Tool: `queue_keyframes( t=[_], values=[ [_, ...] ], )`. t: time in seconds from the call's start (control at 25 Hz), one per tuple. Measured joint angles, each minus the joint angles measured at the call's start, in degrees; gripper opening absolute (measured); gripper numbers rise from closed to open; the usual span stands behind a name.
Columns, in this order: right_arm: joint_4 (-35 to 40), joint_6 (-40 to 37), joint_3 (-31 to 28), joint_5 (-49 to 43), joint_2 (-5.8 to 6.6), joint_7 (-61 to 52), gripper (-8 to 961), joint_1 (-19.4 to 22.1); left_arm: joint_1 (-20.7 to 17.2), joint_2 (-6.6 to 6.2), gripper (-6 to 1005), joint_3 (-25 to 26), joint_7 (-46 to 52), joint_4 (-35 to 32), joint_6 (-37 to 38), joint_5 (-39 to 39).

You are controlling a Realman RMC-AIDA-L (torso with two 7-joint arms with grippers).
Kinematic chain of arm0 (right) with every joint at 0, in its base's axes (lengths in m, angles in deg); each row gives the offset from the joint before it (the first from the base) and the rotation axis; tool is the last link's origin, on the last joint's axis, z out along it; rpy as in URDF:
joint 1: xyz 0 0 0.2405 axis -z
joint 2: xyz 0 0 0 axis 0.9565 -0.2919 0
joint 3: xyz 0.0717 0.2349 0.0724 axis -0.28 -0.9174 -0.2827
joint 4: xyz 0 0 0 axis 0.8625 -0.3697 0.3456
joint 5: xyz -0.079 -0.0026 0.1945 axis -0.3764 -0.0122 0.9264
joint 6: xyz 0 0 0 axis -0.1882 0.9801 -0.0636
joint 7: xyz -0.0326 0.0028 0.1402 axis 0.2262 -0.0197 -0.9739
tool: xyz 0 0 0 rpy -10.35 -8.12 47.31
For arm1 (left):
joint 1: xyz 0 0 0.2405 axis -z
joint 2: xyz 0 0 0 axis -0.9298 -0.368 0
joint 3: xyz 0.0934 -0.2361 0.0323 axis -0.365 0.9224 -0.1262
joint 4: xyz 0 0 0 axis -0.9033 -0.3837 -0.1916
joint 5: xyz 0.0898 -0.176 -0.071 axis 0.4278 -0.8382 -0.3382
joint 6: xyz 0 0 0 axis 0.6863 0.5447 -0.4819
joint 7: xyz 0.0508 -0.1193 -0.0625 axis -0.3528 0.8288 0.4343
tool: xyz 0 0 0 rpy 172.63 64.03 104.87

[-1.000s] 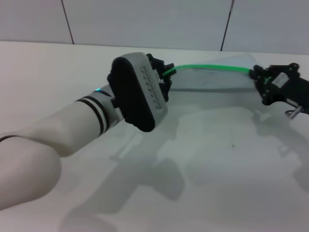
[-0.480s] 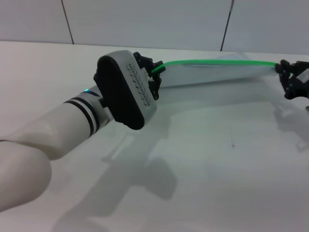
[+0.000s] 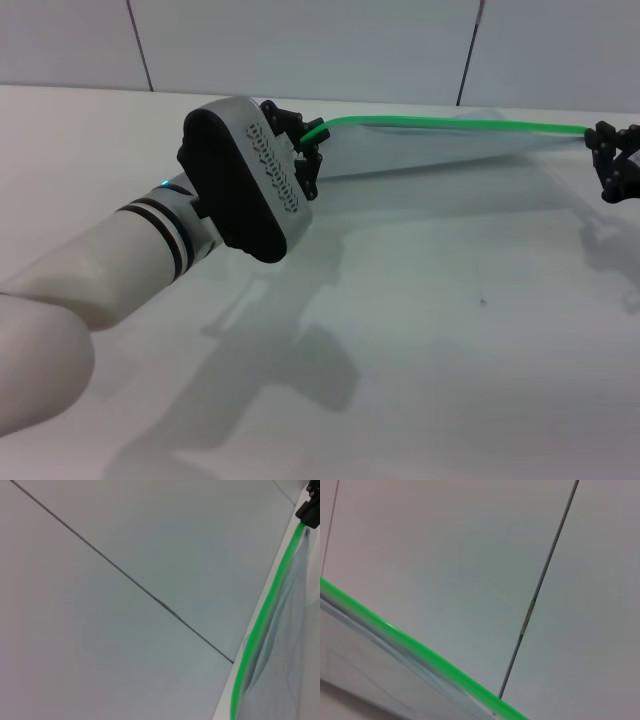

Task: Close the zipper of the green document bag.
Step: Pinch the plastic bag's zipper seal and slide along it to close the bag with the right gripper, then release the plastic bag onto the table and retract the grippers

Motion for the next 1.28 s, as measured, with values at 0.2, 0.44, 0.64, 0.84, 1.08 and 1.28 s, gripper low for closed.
queue_keyframes(
  t=[0.2,0.44,0.64,0.84,1.08,1.28],
  values=[
    [0.2,0.0,0.0,0.0,0.00,0.0,171,0.1,-0.1,0.01,90,0.5,0.0,0.0,0.0,0.0],
    [0.3,-0.5,0.0,0.0,0.00,0.1,180,0.2,-0.3,0.04,101,0.7,0.0,-0.3,0.0,0.0],
    [0.5,-1.6,0.0,0.1,-0.22,1.0,187,0.3,-0.1,0.50,111,1.5,0.3,0.2,-0.7,-0.5],
    [1.6,-1.5,0.1,0.5,-0.52,-1.8,195,1.0,0.7,0.53,120,2.2,0.7,1.4,-1.9,-0.9],
    [7.3,-9.4,0.6,1.4,-1.03,-4.5,316,4.8,0.7,0.66,190,1.0,2.2,2.0,-6.6,-1.9],
    [9.6,-18.1,0.9,9.8,-1.14,-2.1,570,7.8,1.0,0.42,347,1.4,8.5,1.1,-7.9,-6.6]
  ],
)
